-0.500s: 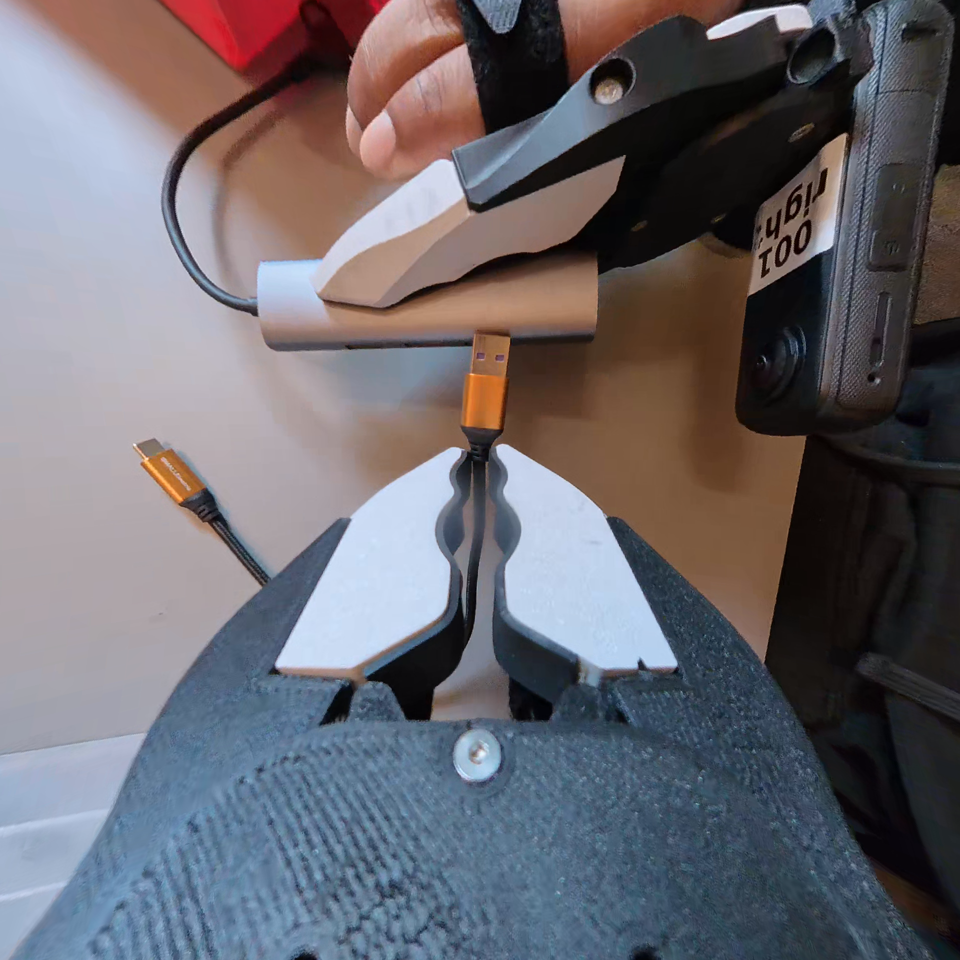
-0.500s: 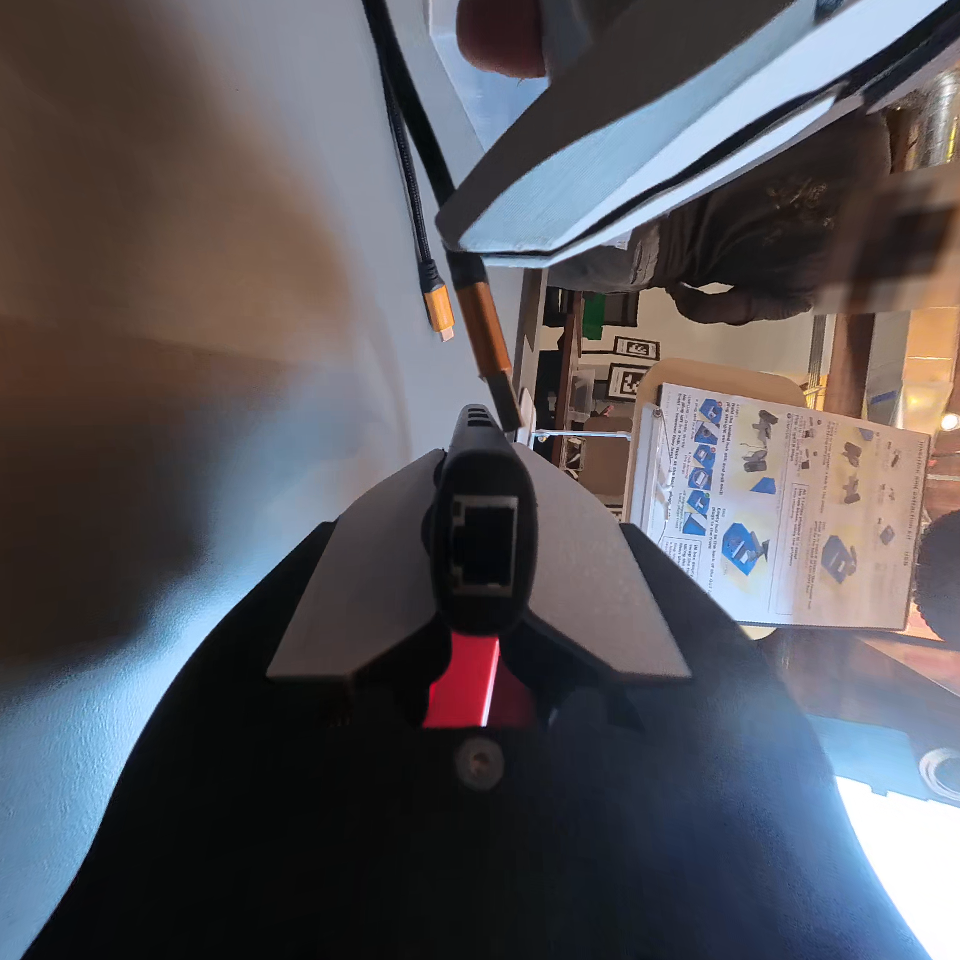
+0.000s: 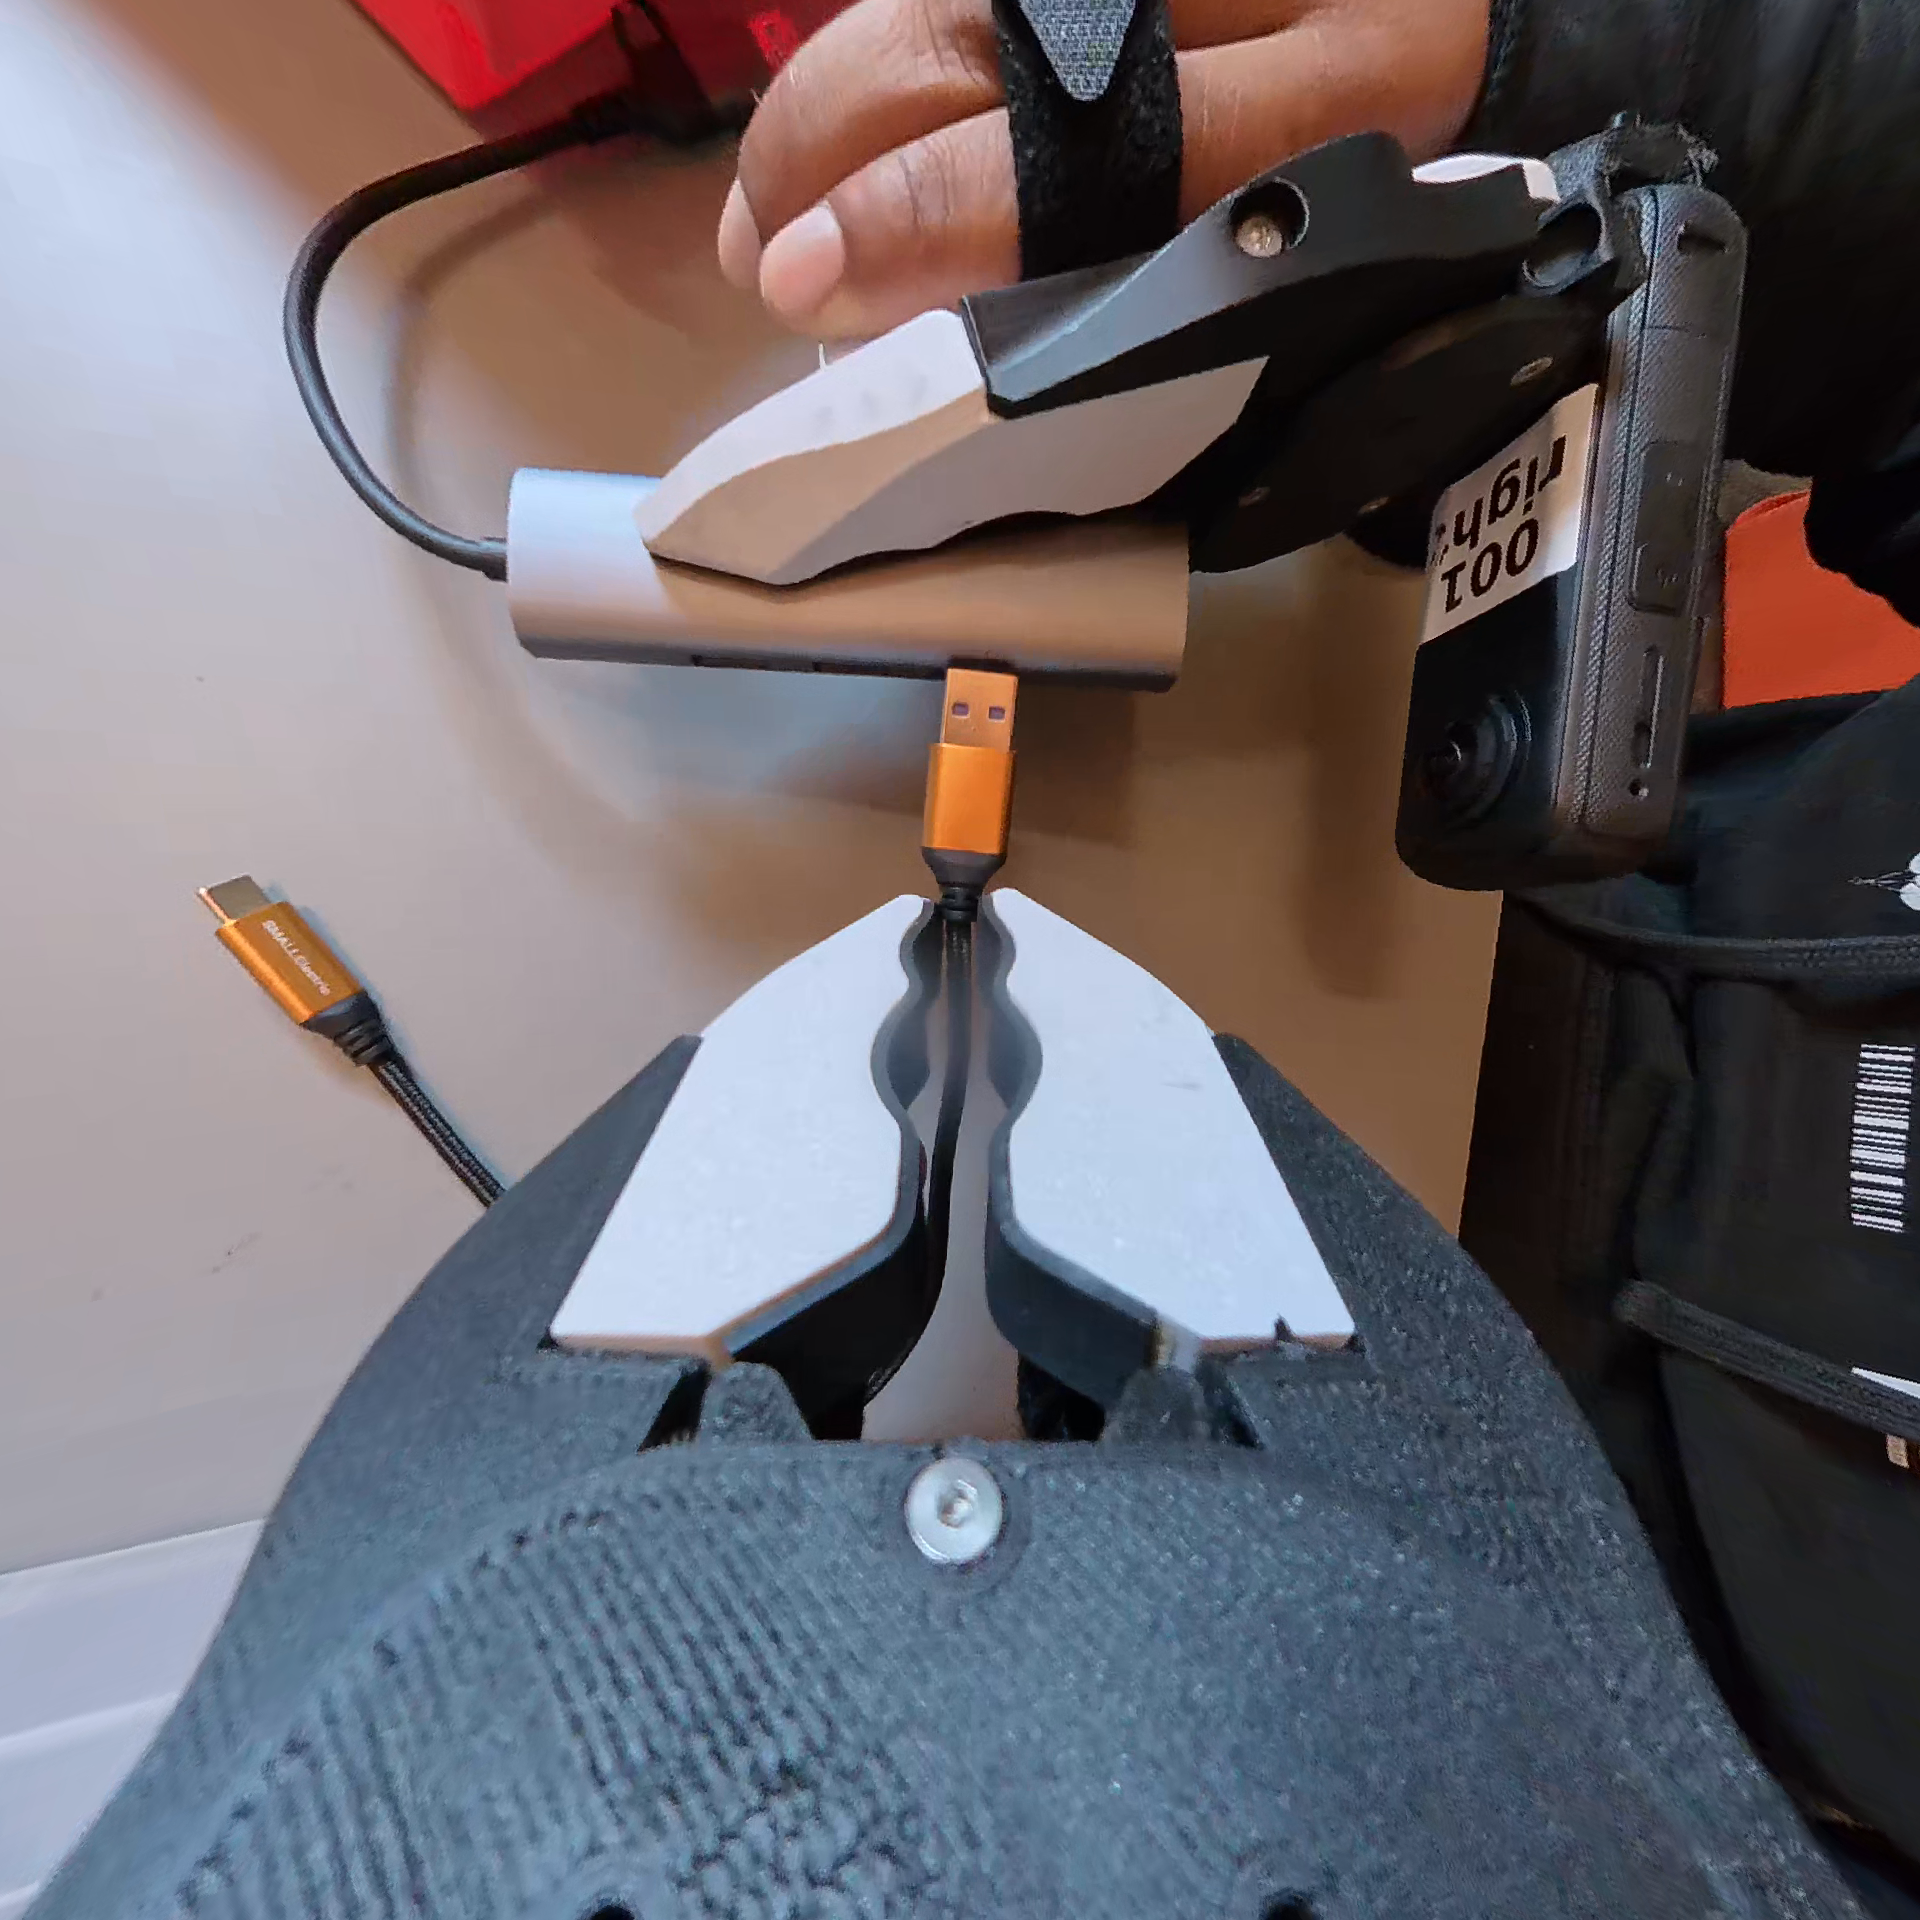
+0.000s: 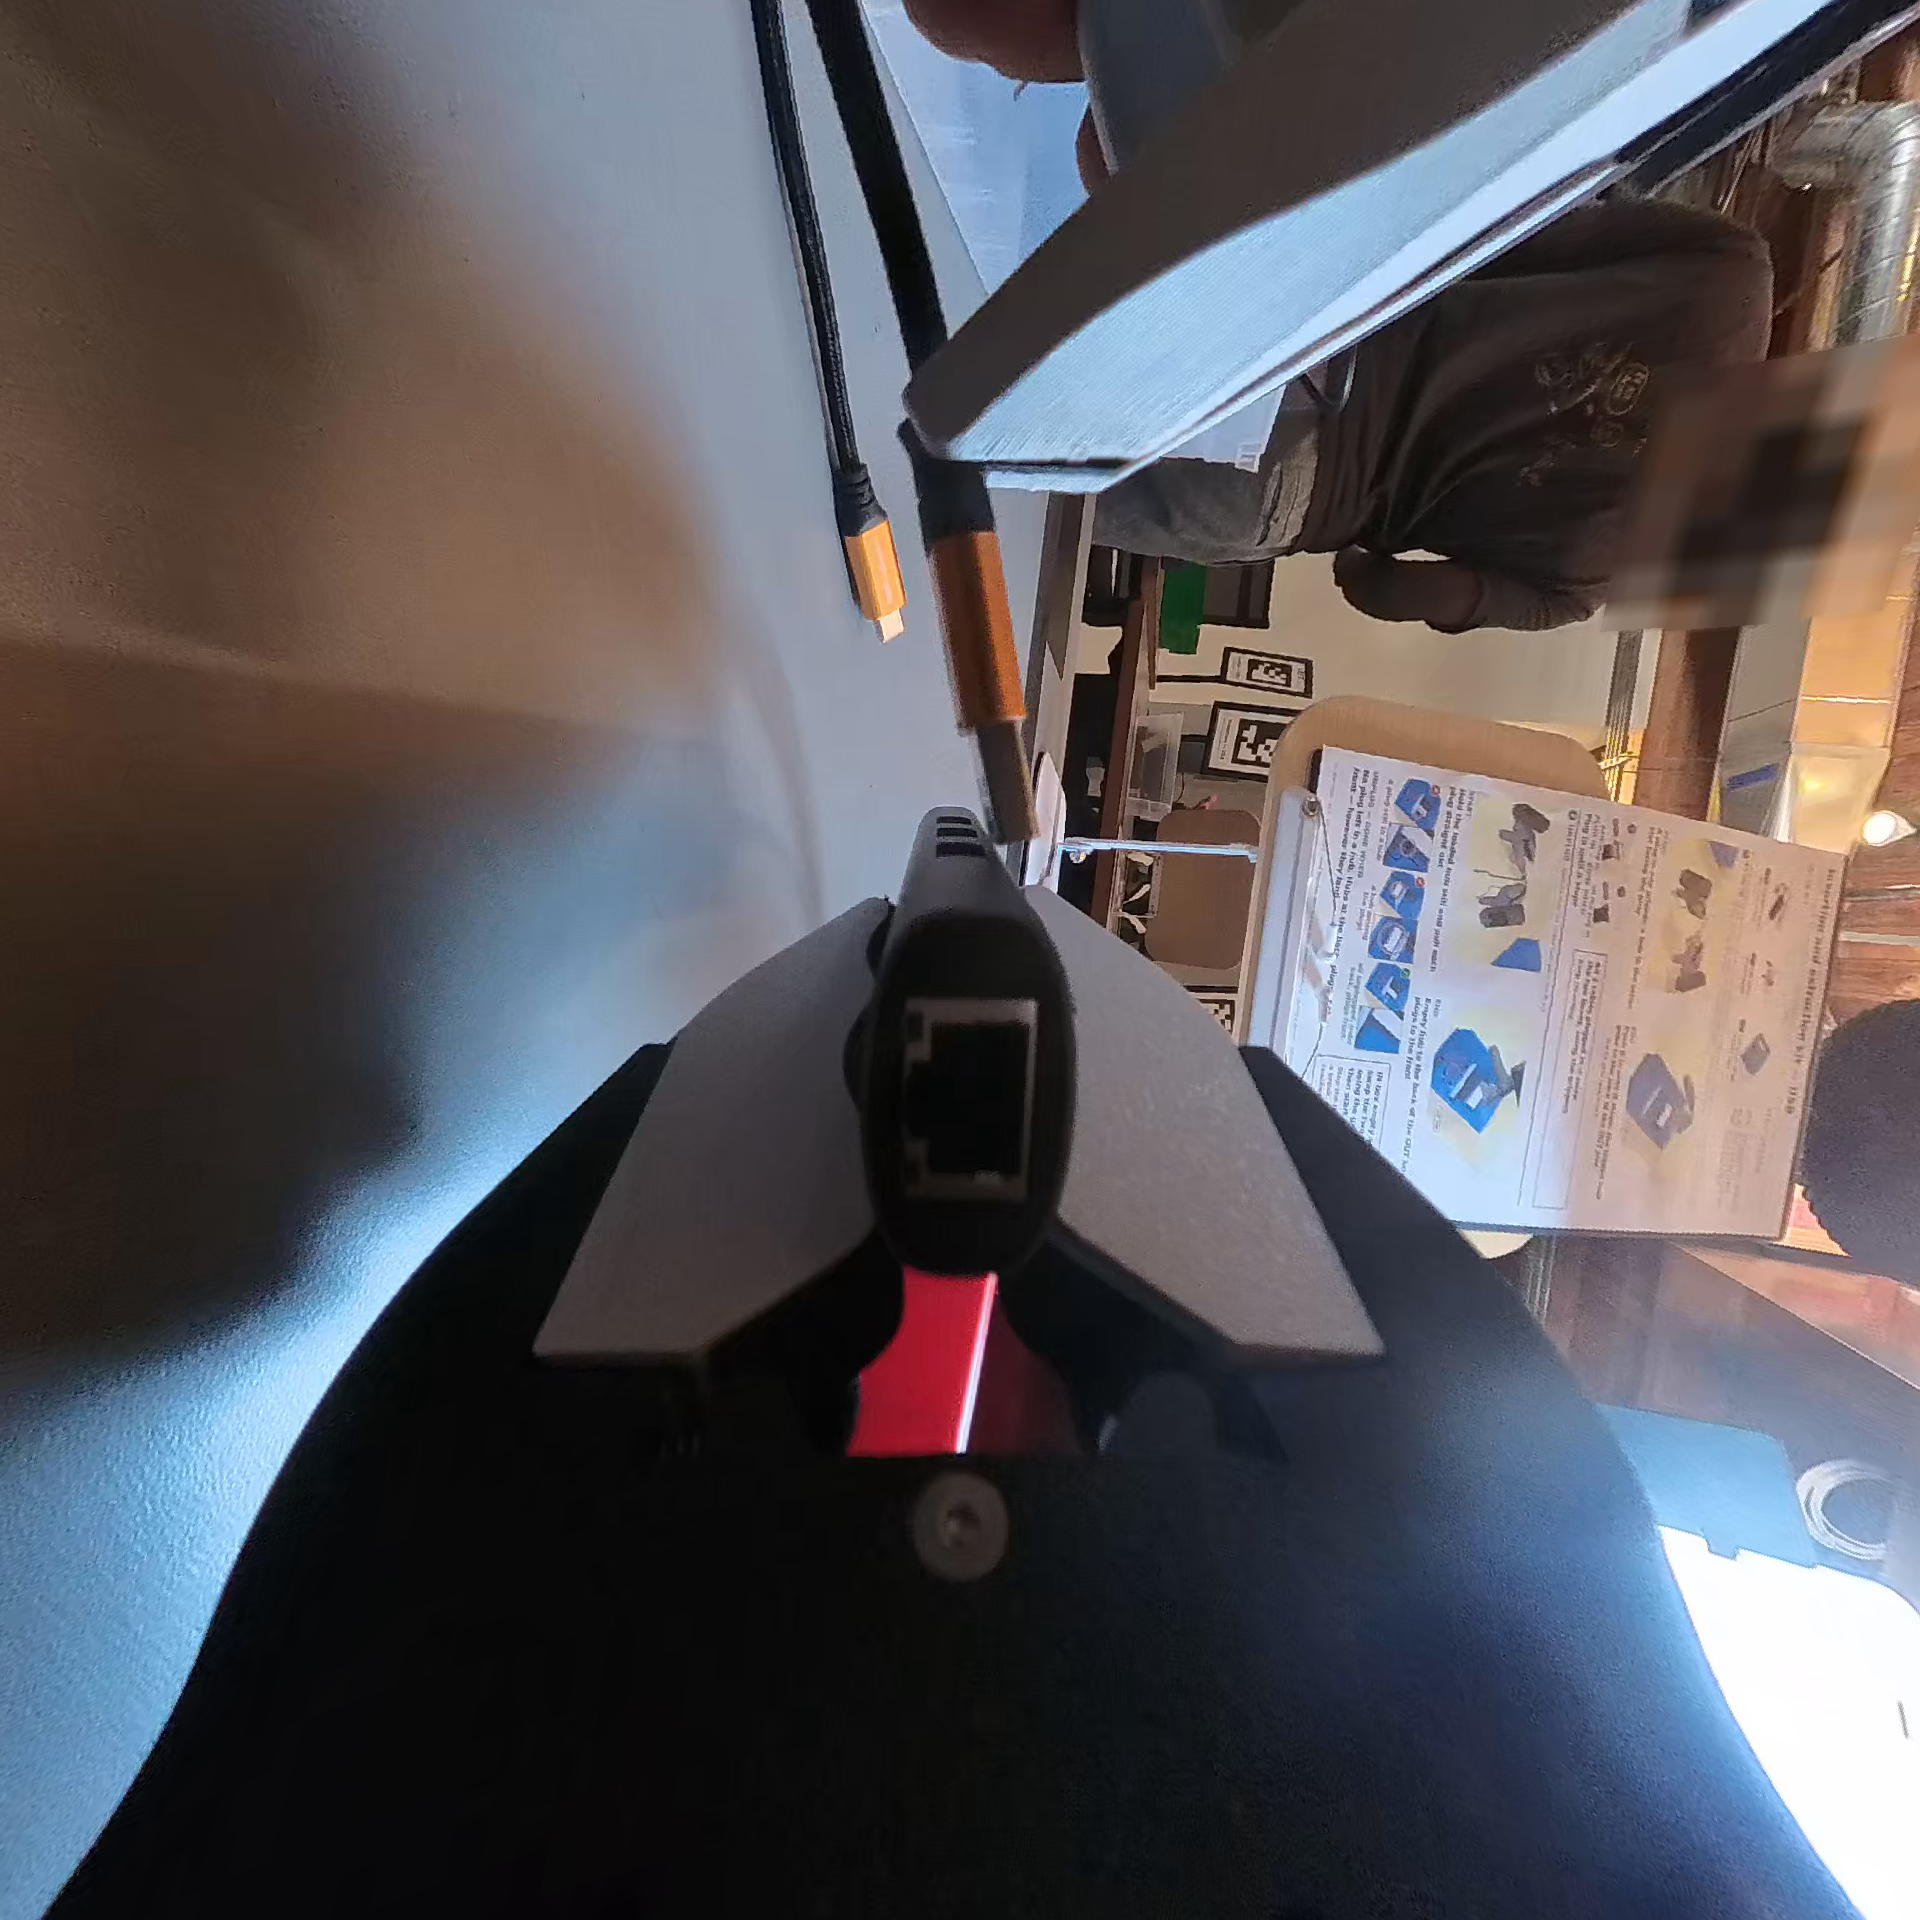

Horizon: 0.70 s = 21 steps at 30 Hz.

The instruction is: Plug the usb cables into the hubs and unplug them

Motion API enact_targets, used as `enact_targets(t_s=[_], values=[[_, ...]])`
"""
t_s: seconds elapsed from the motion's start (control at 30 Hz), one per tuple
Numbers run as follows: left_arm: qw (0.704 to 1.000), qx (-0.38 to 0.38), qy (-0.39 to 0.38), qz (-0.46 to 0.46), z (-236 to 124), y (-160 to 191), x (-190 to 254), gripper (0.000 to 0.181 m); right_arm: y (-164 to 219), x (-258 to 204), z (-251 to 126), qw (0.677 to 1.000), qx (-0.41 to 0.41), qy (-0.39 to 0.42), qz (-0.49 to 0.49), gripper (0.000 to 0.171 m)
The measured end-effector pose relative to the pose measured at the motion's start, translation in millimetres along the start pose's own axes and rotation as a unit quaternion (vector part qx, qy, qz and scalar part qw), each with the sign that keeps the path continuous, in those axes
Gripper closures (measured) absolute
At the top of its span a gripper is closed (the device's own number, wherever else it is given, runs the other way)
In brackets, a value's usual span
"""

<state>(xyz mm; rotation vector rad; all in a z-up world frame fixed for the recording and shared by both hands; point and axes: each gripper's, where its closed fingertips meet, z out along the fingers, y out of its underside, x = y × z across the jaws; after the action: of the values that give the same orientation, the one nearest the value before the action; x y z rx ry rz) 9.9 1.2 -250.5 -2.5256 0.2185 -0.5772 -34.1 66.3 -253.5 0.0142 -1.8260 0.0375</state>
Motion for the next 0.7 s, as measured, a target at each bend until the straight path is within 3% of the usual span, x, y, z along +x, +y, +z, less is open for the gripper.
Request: enact_targets(t_s=[0.33,0.7], values=[[1.000,-0.004,0.017,-0.017,7.0,3.4,-2.4,0.175,-2.3,-4.4,0.2,1.000,-0.002,-0.004,-0.012,0.154],[0.987,0.081,0.091,-0.106,7.5,-12.8,-3.6,0.176,14.7,-12.6,0.8,0.997,-0.068,-0.022,-0.010,0.154]])
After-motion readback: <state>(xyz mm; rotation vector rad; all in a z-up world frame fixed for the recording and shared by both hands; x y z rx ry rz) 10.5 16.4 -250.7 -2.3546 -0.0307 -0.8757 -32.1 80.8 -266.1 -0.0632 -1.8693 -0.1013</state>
